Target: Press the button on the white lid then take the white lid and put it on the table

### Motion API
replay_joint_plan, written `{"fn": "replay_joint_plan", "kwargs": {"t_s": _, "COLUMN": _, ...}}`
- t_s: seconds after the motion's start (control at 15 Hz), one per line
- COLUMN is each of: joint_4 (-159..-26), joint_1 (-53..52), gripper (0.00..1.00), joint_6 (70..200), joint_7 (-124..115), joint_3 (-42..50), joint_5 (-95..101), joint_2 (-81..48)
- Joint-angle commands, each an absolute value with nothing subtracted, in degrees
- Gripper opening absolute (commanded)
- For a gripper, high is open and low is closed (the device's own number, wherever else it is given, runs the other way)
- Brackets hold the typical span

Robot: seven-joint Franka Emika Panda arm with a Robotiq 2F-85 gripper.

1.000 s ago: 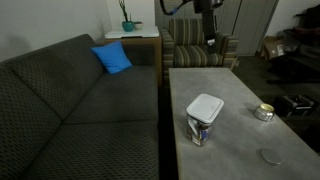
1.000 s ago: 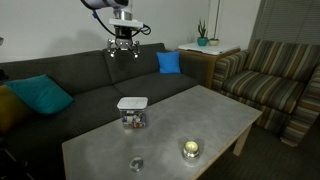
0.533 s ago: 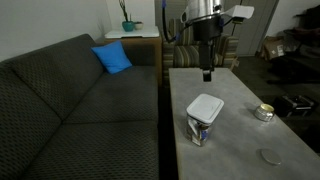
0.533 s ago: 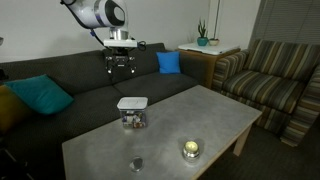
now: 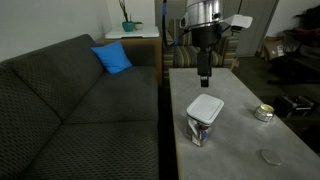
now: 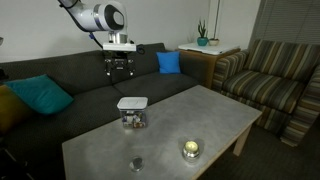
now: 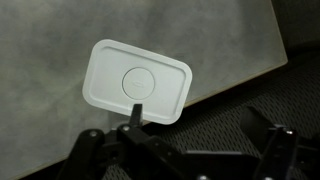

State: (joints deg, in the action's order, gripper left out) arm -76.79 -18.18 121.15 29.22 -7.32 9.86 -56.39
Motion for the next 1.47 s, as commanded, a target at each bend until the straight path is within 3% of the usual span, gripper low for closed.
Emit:
{"fn": "replay_joint_plan", "kwargs": {"t_s": 0.0, "joint_4": -76.4, "joint_1": -17.1, "gripper": 1.00, "joint_6": 120.8, "joint_7": 28.4, "joint_3": -8.9, "joint_5": 11.4, "joint_2": -56.7}}
{"fn": "replay_joint_plan", "kwargs": {"t_s": 0.6, "joint_4": -77.1, "joint_1": -18.1, "gripper": 1.00, "joint_6": 128.8, "joint_7": 20.4, "joint_3": -5.7, "joint_5": 18.7, "joint_2": -60.1}}
{"fn": "replay_joint_plan", "kwargs": {"t_s": 0.73, "joint_4": -77.4, "joint_1": -17.6, "gripper": 0.74, "joint_6": 132.6, "joint_7": 18.7, "joint_3": -5.7, "joint_5": 18.3, "joint_2": -61.6}}
{"fn": "replay_joint_plan", "kwargs": {"t_s": 1.4, "joint_4": -80.2, "joint_1": -18.6, "gripper": 0.03, "joint_6": 138.2, "joint_7": 12.7, "joint_3": -4.4, "joint_5": 18.7, "joint_2": -61.2}}
